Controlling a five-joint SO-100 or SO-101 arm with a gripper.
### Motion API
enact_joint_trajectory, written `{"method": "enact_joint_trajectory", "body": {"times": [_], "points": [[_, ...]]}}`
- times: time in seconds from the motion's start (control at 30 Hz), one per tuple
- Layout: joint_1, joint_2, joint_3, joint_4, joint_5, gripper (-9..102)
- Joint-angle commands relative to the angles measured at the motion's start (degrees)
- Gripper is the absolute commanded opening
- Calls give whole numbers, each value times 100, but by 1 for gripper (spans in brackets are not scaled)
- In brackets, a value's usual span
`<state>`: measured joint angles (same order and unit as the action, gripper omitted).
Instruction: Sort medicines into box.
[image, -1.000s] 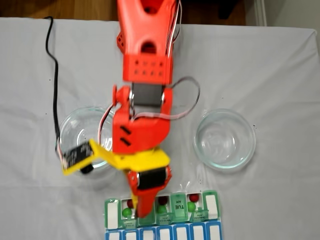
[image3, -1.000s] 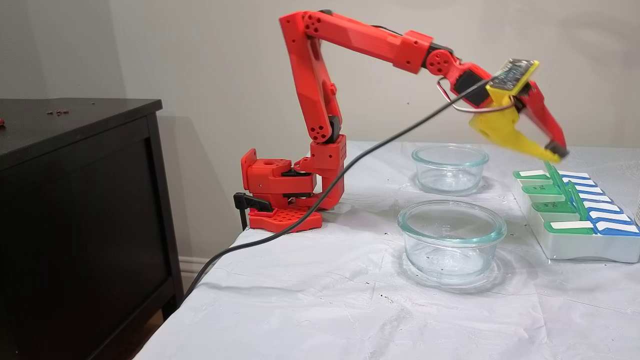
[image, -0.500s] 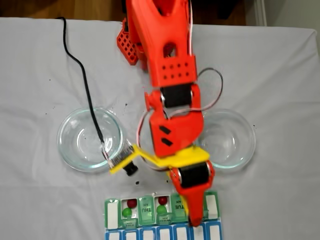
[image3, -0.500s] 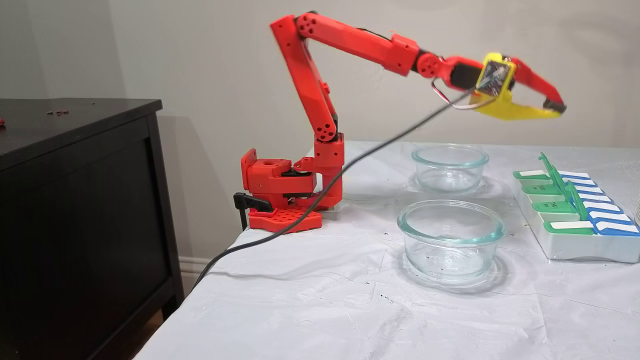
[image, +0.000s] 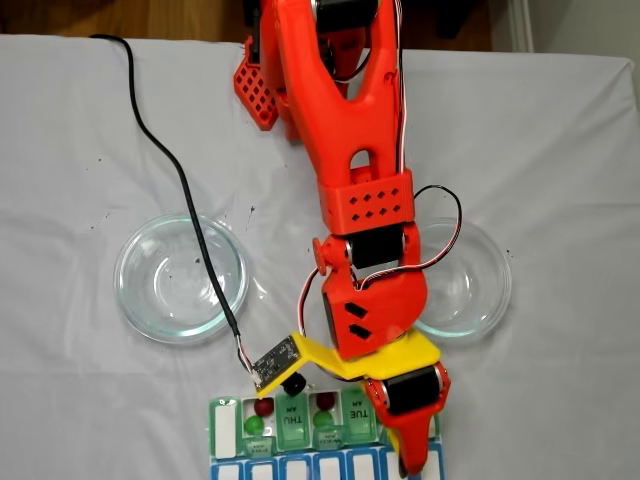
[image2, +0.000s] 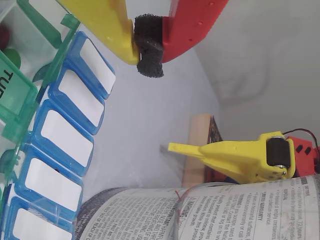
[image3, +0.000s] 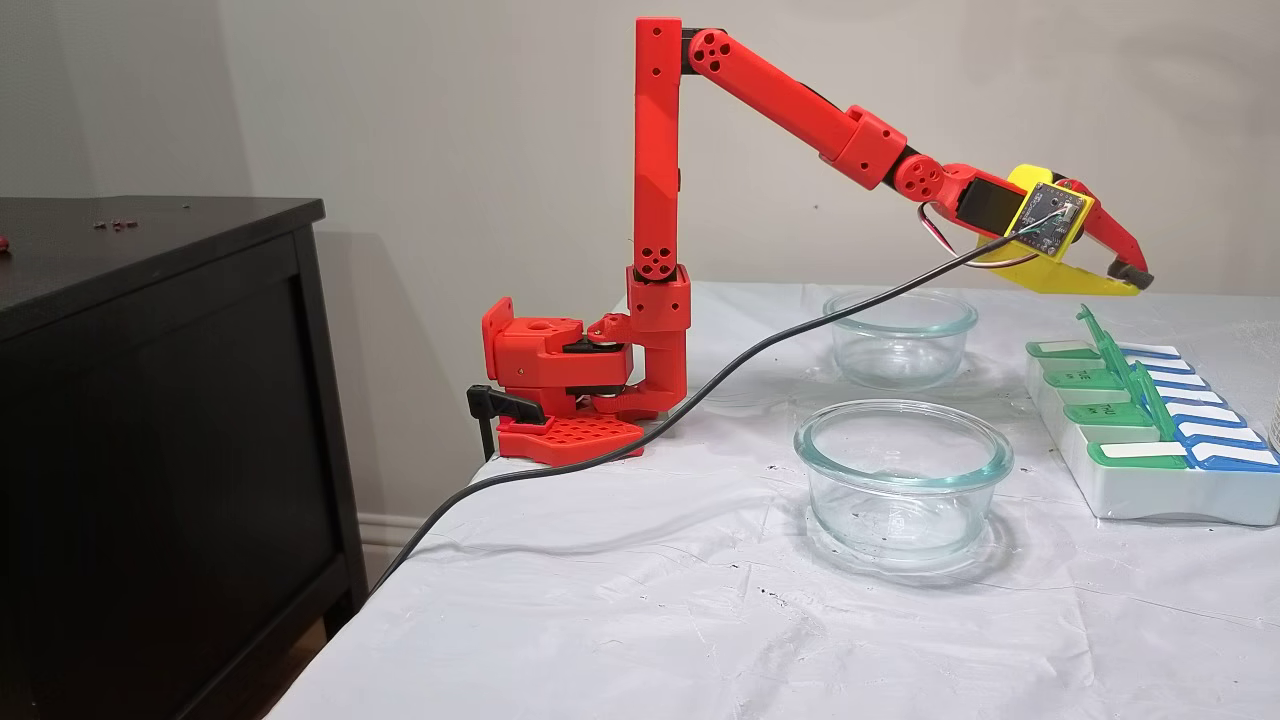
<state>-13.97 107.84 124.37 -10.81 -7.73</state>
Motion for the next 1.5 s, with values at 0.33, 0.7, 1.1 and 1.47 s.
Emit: {"method": "enact_joint_trajectory", "body": {"times": [0.33,0.7,1.1,1.47], "points": [[-70,492,-1072,2180,-255,0],[-281,343,-958,2751,-800,0],[-290,290,-1099,3691,-624,0],[-88,-158,-1178,3867,-334,0]]}}
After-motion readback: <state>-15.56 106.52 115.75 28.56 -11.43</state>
